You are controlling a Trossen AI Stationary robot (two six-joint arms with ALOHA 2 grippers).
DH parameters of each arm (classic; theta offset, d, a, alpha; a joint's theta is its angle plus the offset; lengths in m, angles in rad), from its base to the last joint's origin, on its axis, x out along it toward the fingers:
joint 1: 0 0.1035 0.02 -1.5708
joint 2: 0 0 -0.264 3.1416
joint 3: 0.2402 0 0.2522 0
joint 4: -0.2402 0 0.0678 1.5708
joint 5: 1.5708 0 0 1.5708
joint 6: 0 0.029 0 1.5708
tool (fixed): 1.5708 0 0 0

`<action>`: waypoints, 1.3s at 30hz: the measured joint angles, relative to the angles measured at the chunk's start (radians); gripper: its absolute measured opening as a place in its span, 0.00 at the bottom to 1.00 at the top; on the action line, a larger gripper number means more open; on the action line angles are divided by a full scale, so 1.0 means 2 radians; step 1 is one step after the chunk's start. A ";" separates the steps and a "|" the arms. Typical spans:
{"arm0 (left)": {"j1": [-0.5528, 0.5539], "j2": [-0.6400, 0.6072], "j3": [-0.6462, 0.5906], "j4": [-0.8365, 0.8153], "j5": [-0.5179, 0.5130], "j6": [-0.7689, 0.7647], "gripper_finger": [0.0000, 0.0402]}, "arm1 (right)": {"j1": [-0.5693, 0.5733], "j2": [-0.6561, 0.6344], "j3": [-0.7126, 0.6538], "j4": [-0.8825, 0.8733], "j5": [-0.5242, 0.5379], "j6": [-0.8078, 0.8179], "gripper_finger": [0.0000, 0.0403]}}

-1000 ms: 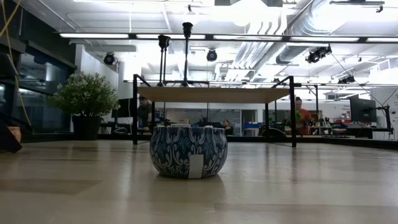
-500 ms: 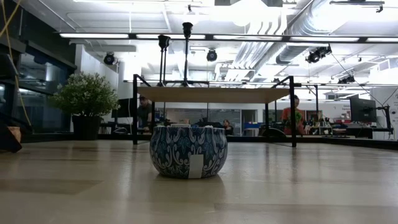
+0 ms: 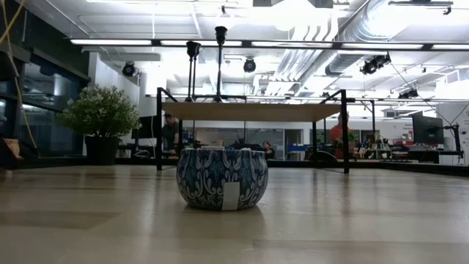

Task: Pick & Place candle stick holders
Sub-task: Put the orange scented candle on the shelf

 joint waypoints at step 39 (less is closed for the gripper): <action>0.313 -0.001 0.321 0.180 0.002 0.680 0.75 | 0.000 0.000 0.000 0.026 0.000 0.022 0.52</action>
